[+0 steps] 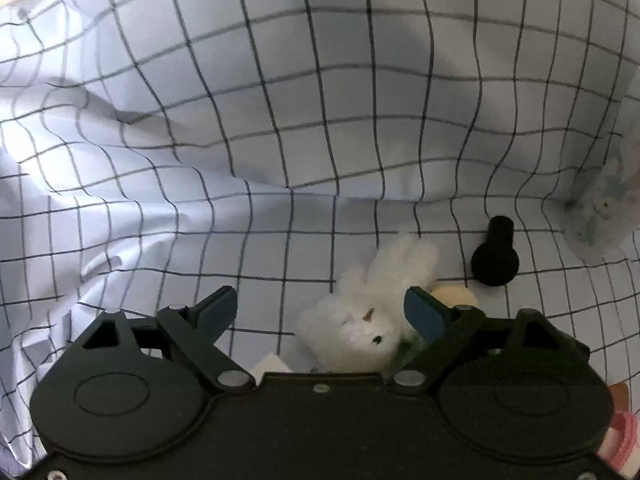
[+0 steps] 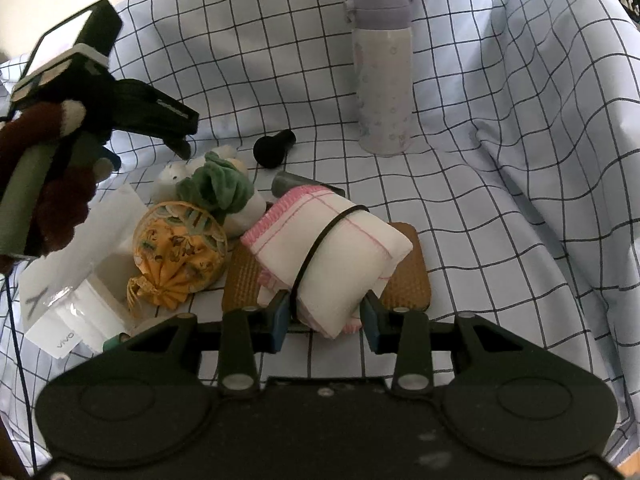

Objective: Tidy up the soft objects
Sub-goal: 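Grasp the white plush bunny with the left tool while the right tool grasps the towel, then carry the bunny with the left tool while the right tool carries the towel to the basket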

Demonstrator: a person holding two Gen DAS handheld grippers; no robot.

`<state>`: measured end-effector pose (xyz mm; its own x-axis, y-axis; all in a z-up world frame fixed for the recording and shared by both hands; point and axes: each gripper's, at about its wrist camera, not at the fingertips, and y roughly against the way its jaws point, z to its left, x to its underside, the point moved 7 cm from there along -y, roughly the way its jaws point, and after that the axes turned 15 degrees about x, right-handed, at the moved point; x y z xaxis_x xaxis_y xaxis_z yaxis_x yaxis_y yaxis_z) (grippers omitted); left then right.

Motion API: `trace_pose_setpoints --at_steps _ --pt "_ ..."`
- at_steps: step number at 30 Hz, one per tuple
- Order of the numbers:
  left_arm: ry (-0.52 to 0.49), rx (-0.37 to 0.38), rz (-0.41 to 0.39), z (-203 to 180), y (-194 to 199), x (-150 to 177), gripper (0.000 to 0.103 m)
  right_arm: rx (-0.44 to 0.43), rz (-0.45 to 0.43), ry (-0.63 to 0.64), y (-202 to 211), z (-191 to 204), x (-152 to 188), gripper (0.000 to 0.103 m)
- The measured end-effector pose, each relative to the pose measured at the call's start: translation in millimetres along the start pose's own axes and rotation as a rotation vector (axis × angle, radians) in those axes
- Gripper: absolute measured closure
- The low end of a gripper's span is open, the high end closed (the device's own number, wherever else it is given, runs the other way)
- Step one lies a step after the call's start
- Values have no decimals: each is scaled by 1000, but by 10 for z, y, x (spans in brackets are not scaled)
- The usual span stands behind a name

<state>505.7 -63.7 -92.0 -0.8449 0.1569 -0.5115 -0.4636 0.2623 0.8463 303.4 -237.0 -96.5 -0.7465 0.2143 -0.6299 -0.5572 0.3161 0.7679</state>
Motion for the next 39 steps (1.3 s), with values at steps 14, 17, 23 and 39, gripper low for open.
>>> trace_pose_setpoints --at_steps 14,17,23,39 --pt "42 114 139 -41 -472 57 45 25 -40 9 40 -24 -65 65" --pt "39 129 118 -31 -463 54 50 47 -58 15 29 -18 -86 58" --pt "50 128 67 72 -315 53 52 94 -82 -4 -3 -10 -130 9" --pt "27 140 -179 -44 984 182 51 144 -19 -67 -385 57 -322 21"
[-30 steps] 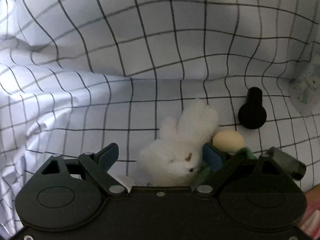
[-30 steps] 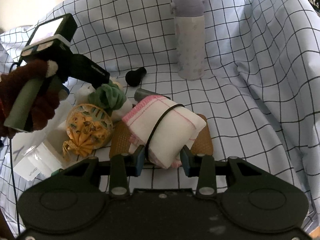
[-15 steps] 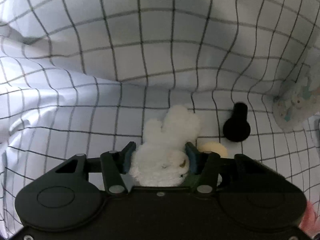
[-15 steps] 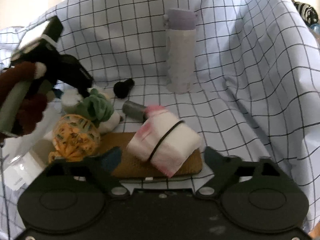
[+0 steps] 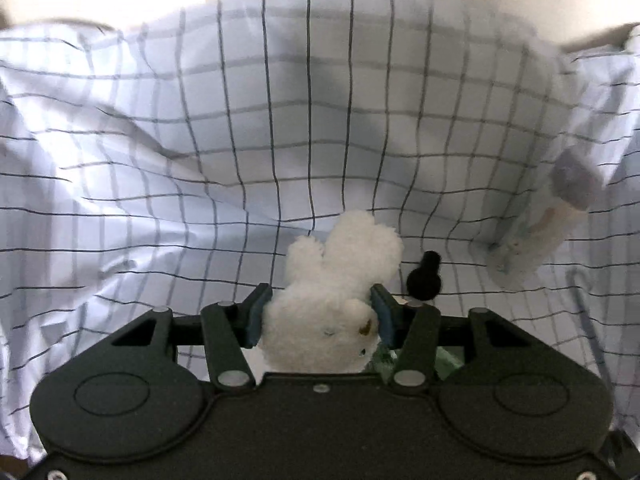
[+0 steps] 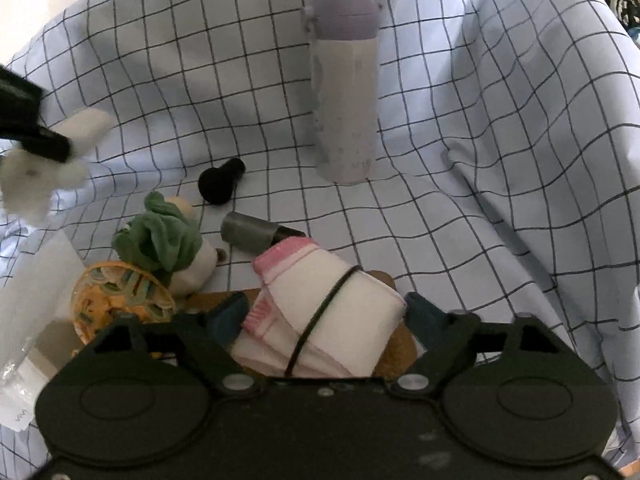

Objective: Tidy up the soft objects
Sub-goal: 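Carry the bunny with the left tool while the right tool carries the towel to the basket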

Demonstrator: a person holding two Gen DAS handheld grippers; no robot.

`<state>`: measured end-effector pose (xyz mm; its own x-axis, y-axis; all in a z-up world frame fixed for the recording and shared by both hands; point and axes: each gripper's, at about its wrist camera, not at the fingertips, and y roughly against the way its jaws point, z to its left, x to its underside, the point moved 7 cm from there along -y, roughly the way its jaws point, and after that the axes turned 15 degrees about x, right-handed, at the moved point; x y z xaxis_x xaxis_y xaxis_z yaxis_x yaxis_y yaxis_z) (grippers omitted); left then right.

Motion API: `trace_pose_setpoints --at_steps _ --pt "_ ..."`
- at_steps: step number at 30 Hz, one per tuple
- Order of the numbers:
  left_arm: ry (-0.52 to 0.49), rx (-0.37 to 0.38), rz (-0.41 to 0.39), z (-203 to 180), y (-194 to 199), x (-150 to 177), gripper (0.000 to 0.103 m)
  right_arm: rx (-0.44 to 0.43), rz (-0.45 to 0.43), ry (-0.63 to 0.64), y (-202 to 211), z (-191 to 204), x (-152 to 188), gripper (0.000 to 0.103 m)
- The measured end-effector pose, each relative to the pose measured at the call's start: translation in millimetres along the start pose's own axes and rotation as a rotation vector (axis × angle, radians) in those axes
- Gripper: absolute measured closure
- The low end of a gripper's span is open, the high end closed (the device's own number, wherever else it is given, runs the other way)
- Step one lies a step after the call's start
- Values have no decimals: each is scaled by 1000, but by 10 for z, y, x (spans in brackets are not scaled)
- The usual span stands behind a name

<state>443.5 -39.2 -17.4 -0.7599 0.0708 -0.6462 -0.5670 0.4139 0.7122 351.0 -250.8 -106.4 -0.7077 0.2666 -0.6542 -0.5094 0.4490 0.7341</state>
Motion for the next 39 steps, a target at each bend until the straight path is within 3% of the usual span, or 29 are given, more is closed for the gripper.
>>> trace_pose_setpoints --at_steps 6,10,24,29,39 --pt "-45 -16 -70 -191 545 252 51 -42 -42 7 177 -102 14 22" --pt "-86 -45 -85 -318 767 515 51 -62 -95 23 502 -231 67 22" --pt "-131 -92 -86 -724 1381 1705 51 -166 -205 65 1694 -876 763 22" --pt "-90 -87 -80 -769 1521 2072 51 -206 -231 66 2053 -1068 1086 22" --pt "-17 -132 -87 -719 1722 2579 51 -253 -201 47 2359 -1256 1650 22"
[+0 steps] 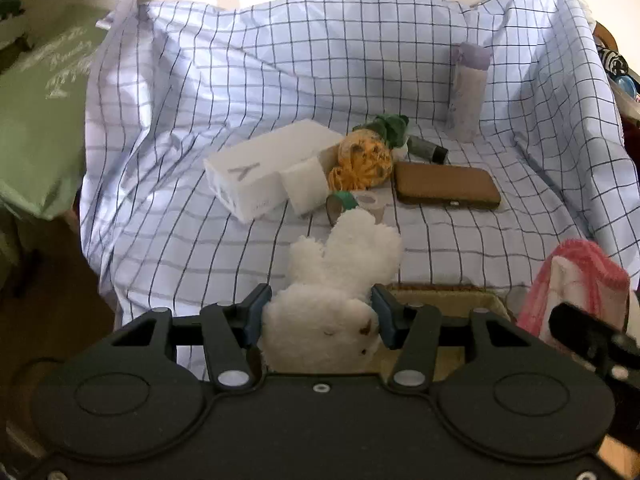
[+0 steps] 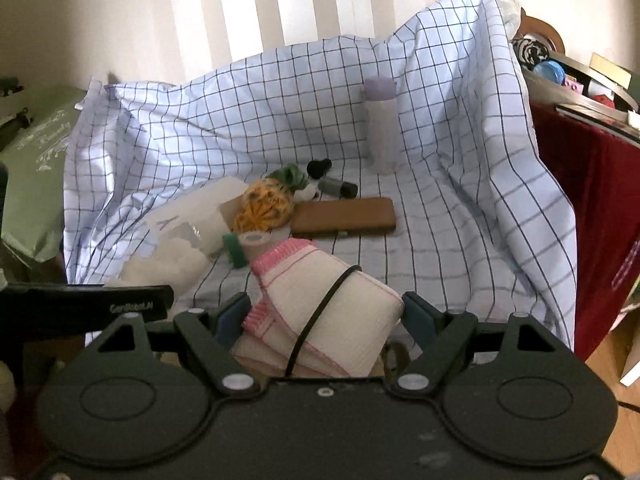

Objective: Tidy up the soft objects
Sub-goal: 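Carry the bunny with the left tool while the right tool carries the towel to the basket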

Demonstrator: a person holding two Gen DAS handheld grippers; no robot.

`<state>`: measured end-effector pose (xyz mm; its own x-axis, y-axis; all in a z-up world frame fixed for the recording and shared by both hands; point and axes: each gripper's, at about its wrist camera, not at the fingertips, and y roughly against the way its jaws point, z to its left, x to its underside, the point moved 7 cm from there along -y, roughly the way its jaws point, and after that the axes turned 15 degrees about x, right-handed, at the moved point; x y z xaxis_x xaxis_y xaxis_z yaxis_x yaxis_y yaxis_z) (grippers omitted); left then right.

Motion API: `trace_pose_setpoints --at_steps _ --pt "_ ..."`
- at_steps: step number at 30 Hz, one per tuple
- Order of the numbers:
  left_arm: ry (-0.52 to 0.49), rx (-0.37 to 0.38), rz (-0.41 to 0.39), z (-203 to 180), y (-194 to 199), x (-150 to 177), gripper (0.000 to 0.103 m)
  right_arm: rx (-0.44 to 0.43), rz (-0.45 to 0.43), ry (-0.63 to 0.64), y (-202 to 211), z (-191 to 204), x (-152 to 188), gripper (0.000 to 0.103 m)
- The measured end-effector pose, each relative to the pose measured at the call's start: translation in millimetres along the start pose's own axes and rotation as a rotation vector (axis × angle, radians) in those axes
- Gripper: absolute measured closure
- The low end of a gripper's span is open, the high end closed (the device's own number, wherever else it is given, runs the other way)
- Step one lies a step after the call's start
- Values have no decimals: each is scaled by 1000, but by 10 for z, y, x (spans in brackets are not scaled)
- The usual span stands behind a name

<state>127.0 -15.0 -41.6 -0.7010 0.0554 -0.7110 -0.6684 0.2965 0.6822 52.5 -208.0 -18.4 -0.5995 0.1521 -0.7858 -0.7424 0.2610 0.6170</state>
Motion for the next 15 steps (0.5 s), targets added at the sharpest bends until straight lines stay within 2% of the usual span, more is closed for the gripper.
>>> trace_pose_setpoints --at_steps 8,15 --pt "37 -12 11 -15 35 269 51 -4 11 -11 166 -38 195 22" --pt "61 -2 74 -31 -56 498 51 21 51 -37 160 -129 235 21"
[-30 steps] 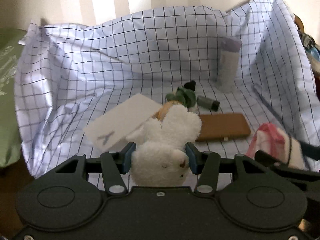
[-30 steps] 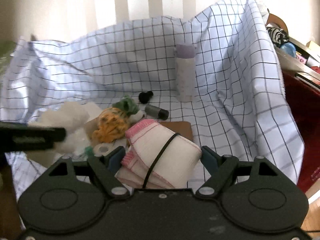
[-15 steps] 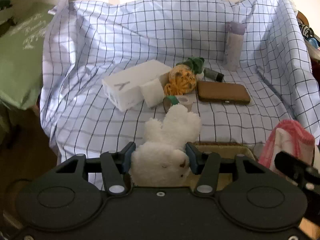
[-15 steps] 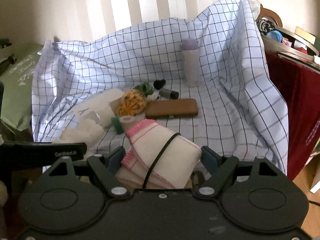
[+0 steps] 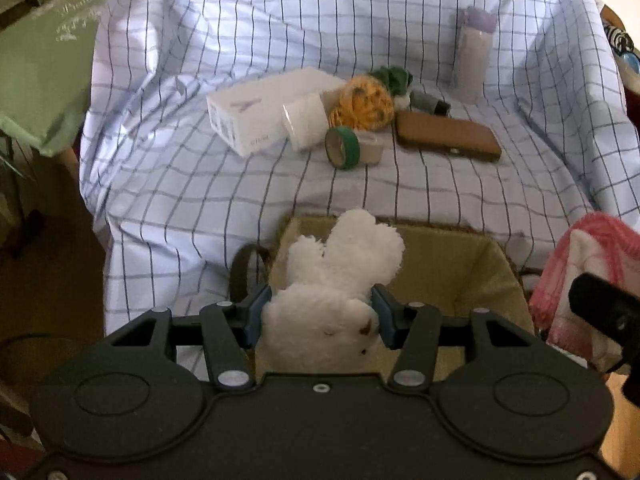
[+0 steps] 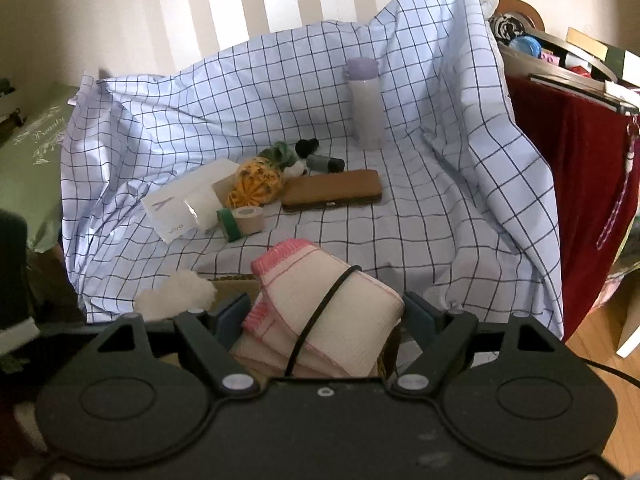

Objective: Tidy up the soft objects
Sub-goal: 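Carry the bunny with the left tool while the right tool carries the towel to the basket, then lower the bunny and towel into the basket and open both tools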

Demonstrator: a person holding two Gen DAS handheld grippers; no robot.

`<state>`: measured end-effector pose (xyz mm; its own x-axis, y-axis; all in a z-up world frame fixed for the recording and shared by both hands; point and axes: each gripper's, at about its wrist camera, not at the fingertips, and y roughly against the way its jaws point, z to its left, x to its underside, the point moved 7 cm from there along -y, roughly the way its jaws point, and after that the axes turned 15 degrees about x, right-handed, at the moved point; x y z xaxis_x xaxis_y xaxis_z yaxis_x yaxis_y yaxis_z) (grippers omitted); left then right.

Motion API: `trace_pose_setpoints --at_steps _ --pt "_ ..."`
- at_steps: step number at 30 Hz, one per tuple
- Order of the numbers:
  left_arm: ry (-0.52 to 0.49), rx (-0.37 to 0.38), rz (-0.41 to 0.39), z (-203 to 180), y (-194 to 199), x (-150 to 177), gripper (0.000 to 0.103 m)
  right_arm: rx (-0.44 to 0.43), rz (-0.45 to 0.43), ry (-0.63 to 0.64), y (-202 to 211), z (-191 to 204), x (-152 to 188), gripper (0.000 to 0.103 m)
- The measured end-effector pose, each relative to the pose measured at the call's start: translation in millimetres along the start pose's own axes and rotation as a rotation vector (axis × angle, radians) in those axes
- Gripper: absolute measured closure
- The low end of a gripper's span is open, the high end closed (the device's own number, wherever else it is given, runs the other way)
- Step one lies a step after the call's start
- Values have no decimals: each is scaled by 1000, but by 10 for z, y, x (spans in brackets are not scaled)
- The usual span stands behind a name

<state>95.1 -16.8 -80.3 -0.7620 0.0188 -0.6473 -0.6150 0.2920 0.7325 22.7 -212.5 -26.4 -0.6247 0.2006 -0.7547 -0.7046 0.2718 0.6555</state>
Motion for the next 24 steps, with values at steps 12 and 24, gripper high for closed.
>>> trace_pose_setpoints --at_steps 12,24 --pt "11 -15 23 14 -44 110 51 13 52 10 -29 -4 70 21" --pt "15 -38 44 59 -90 150 49 26 95 35 -103 29 114 21"
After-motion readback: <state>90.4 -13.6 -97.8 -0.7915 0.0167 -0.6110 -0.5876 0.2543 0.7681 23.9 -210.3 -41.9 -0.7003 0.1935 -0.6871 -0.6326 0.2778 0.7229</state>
